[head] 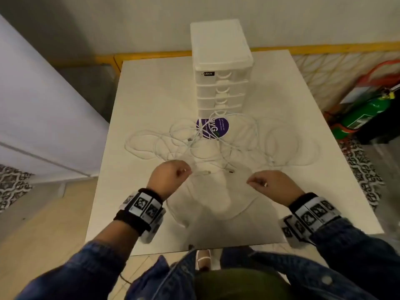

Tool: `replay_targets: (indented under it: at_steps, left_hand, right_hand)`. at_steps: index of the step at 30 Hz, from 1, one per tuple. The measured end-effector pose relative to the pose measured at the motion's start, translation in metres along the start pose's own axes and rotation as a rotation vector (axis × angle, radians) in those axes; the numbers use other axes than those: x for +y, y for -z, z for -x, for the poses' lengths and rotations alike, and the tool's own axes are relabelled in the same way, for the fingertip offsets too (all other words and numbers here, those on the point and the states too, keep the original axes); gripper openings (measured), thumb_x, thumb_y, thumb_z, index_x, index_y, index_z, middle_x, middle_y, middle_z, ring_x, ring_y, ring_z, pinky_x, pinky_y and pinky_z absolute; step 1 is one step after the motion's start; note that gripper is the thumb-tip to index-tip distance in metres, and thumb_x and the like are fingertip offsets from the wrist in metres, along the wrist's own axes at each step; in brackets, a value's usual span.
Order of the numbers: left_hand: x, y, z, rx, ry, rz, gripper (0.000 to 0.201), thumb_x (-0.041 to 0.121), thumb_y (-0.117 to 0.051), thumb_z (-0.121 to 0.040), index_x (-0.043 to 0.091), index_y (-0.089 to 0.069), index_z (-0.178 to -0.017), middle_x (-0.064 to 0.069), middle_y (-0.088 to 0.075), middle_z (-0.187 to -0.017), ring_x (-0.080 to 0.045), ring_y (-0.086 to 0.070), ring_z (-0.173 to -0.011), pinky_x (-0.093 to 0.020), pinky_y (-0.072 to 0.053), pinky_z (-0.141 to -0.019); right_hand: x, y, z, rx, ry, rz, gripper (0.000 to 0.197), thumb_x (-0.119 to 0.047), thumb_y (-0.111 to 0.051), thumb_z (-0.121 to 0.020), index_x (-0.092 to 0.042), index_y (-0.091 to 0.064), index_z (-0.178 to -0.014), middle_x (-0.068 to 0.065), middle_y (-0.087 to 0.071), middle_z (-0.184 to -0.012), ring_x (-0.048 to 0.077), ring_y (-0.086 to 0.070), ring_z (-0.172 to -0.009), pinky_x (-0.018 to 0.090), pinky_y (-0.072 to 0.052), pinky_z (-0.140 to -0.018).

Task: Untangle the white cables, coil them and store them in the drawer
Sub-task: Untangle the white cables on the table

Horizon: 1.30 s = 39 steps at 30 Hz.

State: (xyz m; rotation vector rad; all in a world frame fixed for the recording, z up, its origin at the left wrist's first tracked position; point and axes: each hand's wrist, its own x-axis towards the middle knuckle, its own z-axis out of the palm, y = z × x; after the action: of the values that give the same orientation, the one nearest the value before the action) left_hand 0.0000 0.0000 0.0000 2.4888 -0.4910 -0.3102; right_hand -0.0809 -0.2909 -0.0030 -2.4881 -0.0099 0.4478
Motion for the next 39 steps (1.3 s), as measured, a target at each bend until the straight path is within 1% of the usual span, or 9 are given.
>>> replay_targets:
  at_steps: [7, 11, 16, 23, 27, 29, 33, 36, 39]
  left_hand:
    - [0.007, -0.052, -0.047, -0.277, -0.001, -0.217, 0.025, 0.028, -0.056, -0.089, 0.012, -0.067, -0.104, -0.009, -0.065, -0.108, -0.028, -0.058, -0.104, -0.031, -0.040, -0.084]
    - [0.013, -0.059, -0.053, -0.176, 0.001, -0.171, 0.028, 0.033, -0.055, -0.088, 0.013, -0.068, -0.103, -0.007, -0.065, -0.102, -0.028, -0.060, -0.098, -0.034, -0.044, -0.085]
    - [0.004, -0.043, -0.075, 0.217, -0.048, -0.079, 0.012, 0.017, -0.059, -0.085, 0.008, -0.067, -0.087, -0.012, -0.063, -0.089, -0.033, -0.061, -0.081, -0.039, -0.052, -0.068]
    - [0.026, -0.074, -0.072, -0.180, -0.499, -0.233, 0.028, 0.034, -0.057, -0.077, 0.012, -0.070, -0.086, -0.009, -0.066, -0.079, -0.029, -0.063, -0.067, -0.028, -0.051, -0.056]
    - [0.032, -0.094, -0.075, -0.176, -0.562, -0.263, 0.018, 0.027, -0.069, -0.066, 0.016, -0.073, -0.079, -0.011, -0.061, -0.073, -0.029, -0.059, -0.059, -0.028, -0.050, -0.048]
    - [0.036, -0.095, -0.079, -0.120, -0.576, -0.203, 0.021, 0.028, -0.057, -0.074, 0.014, -0.072, -0.071, -0.010, -0.061, -0.069, -0.029, -0.059, -0.055, -0.031, -0.051, -0.046]
    - [0.051, -0.073, -0.085, 0.081, -0.352, 0.125, 0.022, 0.019, -0.050, -0.087, 0.005, -0.067, -0.089, -0.010, -0.067, -0.080, -0.027, -0.062, -0.073, -0.031, -0.047, -0.070]
    - [0.065, -0.043, -0.083, 0.279, -0.230, 0.368, 0.016, 0.016, -0.043, -0.091, 0.015, -0.058, -0.096, 0.002, -0.059, -0.074, -0.001, -0.053, -0.068, -0.017, -0.043, -0.066]
    - [0.060, -0.023, -0.085, 0.582, 0.016, 0.577, 0.009, 0.020, -0.041, -0.097, 0.021, -0.050, -0.098, 0.007, -0.054, -0.072, 0.000, -0.051, -0.063, -0.012, -0.041, -0.061]
  right_hand:
    - [0.022, 0.008, -0.012, 0.181, -0.168, -0.064, 0.012, -0.018, -0.059, -0.085, -0.021, -0.069, -0.092, 0.001, -0.070, -0.092, 0.016, -0.060, -0.081, 0.026, -0.043, -0.072]
    - [0.042, 0.010, -0.005, 0.214, -0.232, -0.126, 0.011, -0.019, -0.059, -0.086, -0.021, -0.068, -0.092, 0.001, -0.070, -0.091, 0.016, -0.061, -0.081, 0.028, -0.046, -0.073]
    - [0.056, 0.020, -0.025, 0.256, -0.215, -0.092, 0.014, -0.016, -0.057, -0.087, -0.019, -0.067, -0.096, 0.004, -0.066, -0.095, 0.016, -0.057, -0.081, 0.026, -0.041, -0.073]
    - [0.057, 0.024, -0.055, 0.258, -0.149, -0.047, 0.017, -0.016, -0.058, -0.086, -0.019, -0.065, -0.101, 0.003, -0.061, -0.096, 0.019, -0.056, -0.084, 0.029, -0.043, -0.074]
    - [0.064, 0.028, -0.064, 0.319, -0.207, -0.012, 0.025, -0.014, -0.052, -0.088, -0.017, -0.060, -0.112, 0.009, -0.058, -0.103, 0.026, -0.056, -0.093, 0.035, -0.047, -0.077]
    - [0.072, 0.032, -0.063, 0.352, -0.275, -0.033, 0.028, -0.008, -0.044, -0.090, -0.015, -0.059, -0.113, 0.012, -0.059, -0.104, 0.027, -0.056, -0.090, 0.034, -0.045, -0.075]
    - [0.087, 0.038, -0.057, 0.321, -0.330, -0.093, 0.035, 0.000, -0.038, -0.088, -0.013, -0.059, -0.113, 0.010, -0.060, -0.105, 0.019, -0.051, -0.087, 0.029, -0.040, -0.077]
    - [0.093, 0.037, -0.055, 0.273, -0.341, -0.101, 0.039, 0.006, -0.038, -0.084, -0.014, -0.061, -0.109, 0.007, -0.060, -0.100, 0.019, -0.054, -0.091, 0.030, -0.042, -0.080]
    - [0.097, 0.032, -0.051, 0.240, -0.354, -0.122, 0.038, 0.004, -0.039, -0.084, -0.017, -0.063, -0.105, 0.004, -0.059, -0.098, 0.026, -0.057, -0.098, 0.033, -0.045, -0.084]
